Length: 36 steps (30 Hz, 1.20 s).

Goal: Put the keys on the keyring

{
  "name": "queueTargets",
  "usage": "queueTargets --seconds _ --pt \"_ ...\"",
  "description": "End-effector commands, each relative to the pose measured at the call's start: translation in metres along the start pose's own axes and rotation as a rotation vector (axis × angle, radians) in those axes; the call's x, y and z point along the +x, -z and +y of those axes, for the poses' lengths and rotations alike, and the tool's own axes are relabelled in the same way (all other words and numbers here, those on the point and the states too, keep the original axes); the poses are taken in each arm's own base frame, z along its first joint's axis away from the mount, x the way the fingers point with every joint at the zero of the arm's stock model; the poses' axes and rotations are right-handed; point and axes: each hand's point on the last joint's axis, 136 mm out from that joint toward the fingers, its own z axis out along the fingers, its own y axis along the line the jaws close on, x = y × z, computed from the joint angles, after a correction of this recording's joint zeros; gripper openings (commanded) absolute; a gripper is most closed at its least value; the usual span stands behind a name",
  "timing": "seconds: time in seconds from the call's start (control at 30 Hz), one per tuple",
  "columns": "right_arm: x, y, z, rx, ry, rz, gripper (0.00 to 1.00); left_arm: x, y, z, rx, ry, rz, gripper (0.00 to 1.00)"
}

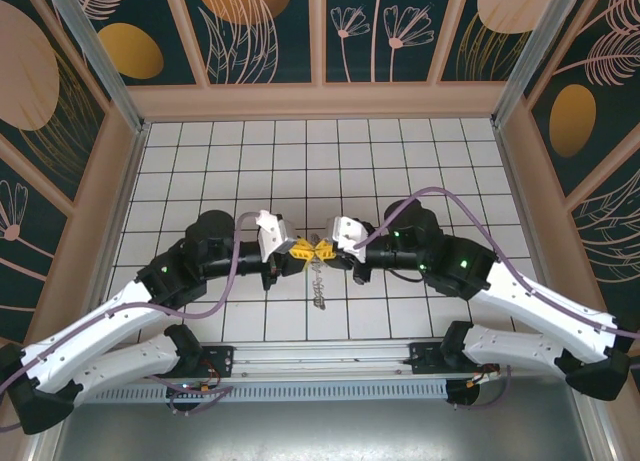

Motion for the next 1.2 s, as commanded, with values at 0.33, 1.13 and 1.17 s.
queueTargets --seconds 0.33,1.13,1.17 --pt "0.012 -0.019 0.010 -0.051 0.030 0.103 0.00 0.016 -0.012 -0.003 0.041 -0.066 0.119 0.00" --pt "-0.004 -0.008 0.021 -0.107 -0.005 -0.088 0.01 -0.056 0.026 -0.049 0.215 -0.147 -0.275 0.00" --pt "-0.004 -0.008 0.020 -0.103 -0.003 -0.085 0.00 -0.055 0.025 -0.048 0.210 -0.143 -0.270 0.00"
